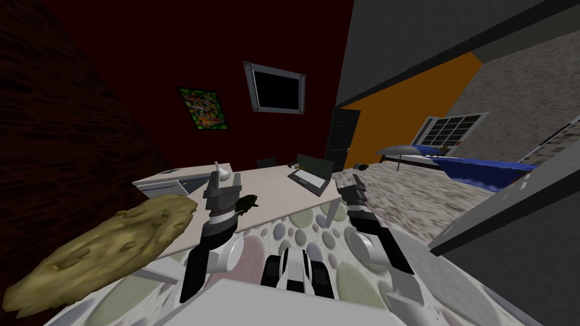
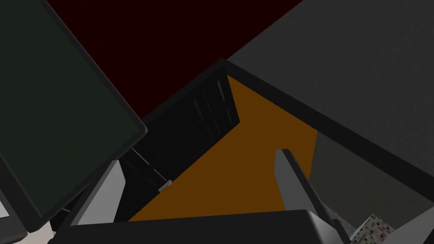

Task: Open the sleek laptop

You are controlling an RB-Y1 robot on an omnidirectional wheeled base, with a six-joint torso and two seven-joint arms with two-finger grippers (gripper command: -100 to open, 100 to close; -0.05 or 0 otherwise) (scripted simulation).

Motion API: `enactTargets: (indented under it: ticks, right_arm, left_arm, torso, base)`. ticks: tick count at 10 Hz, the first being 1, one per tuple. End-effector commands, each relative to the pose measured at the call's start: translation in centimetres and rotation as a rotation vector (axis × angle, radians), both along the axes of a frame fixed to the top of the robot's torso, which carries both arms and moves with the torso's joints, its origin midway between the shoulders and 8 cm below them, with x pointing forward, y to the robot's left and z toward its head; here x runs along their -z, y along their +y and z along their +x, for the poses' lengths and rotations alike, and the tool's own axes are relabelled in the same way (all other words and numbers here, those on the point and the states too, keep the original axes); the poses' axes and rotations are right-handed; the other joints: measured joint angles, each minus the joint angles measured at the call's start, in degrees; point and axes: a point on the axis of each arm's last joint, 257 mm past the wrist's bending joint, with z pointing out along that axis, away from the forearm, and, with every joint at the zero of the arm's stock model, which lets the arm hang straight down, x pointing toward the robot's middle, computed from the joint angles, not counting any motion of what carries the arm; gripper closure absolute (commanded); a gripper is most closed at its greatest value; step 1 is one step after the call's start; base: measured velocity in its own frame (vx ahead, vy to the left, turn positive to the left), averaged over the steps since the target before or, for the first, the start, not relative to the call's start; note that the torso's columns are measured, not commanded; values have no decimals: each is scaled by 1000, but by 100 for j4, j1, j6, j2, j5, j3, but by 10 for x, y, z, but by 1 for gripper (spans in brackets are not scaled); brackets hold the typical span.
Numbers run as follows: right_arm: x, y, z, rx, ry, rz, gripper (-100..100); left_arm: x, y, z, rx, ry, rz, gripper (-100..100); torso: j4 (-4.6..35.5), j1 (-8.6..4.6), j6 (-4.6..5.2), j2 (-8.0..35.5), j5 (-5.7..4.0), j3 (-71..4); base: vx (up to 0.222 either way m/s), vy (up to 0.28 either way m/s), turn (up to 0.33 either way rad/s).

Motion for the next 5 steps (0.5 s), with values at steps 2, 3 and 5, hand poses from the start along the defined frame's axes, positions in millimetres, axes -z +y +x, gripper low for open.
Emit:
enactTargets:
  ticks: [2, 3, 5]
  right_arm:
    - [23, 1, 31, -96, 76, 168, -100]
    - [29, 2, 43, -126, 98, 226, -100]
    - [41, 5, 56, -171, 140, 309, -100]
  left_arm:
    - [0, 0, 0, 0, 0, 0, 0]
    - [0, 0, 0, 0, 0, 0, 0]
    - [0, 0, 0, 0, 0, 0, 0]
  torso:
    - [0, 5, 1, 1, 1, 0]
    - [2, 8, 0, 7, 3, 4]
    - [0, 6, 0, 1, 1, 0]
  base:
    - [17, -65, 0]
    - [29, -93, -2]
    - [28, -71, 0]
